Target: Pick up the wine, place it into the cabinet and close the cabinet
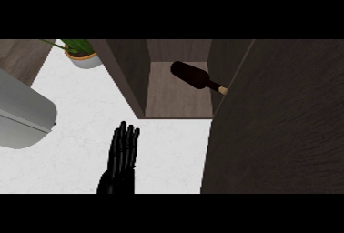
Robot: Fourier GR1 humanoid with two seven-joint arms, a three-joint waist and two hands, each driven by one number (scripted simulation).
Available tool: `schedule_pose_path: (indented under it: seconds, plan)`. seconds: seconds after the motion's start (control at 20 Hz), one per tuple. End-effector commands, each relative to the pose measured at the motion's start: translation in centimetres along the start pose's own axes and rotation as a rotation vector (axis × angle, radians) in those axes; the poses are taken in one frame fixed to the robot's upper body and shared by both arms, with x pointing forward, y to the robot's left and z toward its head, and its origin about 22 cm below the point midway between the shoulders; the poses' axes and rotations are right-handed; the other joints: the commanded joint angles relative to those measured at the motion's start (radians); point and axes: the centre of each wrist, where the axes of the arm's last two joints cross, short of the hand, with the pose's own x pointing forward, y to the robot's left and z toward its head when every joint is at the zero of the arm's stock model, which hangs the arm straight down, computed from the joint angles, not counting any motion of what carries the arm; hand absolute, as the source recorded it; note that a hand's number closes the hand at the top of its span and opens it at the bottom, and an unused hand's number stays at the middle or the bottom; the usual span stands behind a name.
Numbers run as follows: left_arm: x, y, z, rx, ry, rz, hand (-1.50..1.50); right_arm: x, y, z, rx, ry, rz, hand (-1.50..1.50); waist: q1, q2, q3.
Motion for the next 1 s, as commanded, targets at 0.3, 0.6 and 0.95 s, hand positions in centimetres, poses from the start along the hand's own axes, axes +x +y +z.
schedule_pose_path:
  seconds: [0.3,0.6,0.95]
  plan:
    - [3.6,4.4,1.2,-0.110,0.019,0.044,-1.50,1.2,0.3,1.0,0.164,-0.019,-0.018,1.50,0.000,0.002,-0.001]
    - [5.5,8.8,0.6,-0.079,0.000,0.007,-1.50,0.1,2.6,1.3,0.255,0.066,-0.173,1.50,0.005,0.001,-0.001]
    - [7.3,12.1,0.5,-0.038,-0.048,-0.011,-1.50,1.2,4.4,2.2,0.346,0.134,-0.228,1.50,0.010,-0.001,-0.002]
